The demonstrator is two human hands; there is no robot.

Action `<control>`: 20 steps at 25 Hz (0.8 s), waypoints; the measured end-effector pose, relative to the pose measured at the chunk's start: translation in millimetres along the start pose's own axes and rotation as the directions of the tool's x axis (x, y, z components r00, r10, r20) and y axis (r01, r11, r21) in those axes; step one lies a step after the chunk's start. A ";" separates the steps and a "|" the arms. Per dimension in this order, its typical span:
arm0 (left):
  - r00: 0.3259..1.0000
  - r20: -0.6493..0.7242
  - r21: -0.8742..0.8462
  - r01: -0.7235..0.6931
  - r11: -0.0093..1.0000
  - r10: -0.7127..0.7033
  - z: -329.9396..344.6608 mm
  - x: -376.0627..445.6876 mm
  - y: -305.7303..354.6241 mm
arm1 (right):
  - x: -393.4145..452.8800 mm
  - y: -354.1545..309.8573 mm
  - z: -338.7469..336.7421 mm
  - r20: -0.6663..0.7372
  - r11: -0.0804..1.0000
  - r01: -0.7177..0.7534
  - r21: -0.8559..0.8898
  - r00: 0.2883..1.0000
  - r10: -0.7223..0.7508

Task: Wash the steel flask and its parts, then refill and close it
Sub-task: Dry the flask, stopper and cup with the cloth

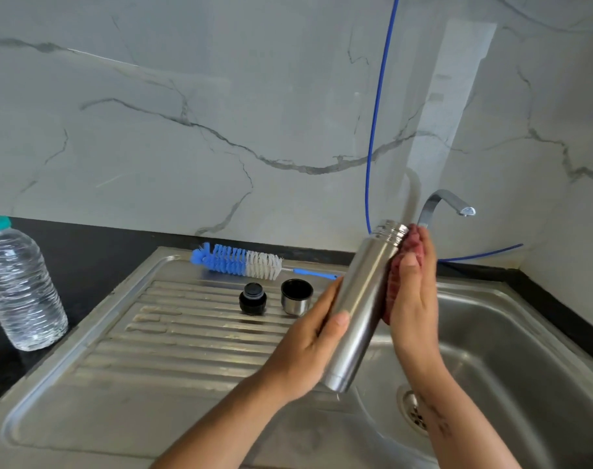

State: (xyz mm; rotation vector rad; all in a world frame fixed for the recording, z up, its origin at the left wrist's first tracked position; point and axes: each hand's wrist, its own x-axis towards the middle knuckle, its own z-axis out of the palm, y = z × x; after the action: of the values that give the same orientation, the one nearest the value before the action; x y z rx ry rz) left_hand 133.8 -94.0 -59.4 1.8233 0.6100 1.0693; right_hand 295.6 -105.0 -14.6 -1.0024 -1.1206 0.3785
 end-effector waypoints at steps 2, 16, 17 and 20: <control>0.998 -0.065 -0.054 -0.001 0.999 -0.002 -6.7 4.6 -3.2 | -14.5 3.8 18.8 0.099 0.999 0.046 -0.025 0.994 -0.043; 0.824 -0.441 -0.528 0.083 0.845 -0.356 -48.4 19.5 0.8 | -54.9 18.9 44.3 0.591 0.932 0.276 -0.236 0.802 -0.088; 0.825 -0.435 -0.542 0.080 0.836 -0.361 -49.7 19.6 -2.0 | -57.3 18.0 44.4 0.619 0.923 0.298 -0.245 0.780 -0.088; 0.891 -0.372 -0.420 0.088 0.903 -0.260 -44.9 18.4 -9.3 | -61.0 12.6 49.4 0.643 0.896 0.357 -0.263 0.758 -0.113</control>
State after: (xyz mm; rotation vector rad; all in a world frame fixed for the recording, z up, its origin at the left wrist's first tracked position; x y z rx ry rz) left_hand 104.5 -55.2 -50.5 1.1673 0.7367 1.3613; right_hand 228.8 -117.7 -55.6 -1.0738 -1.9619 0.2910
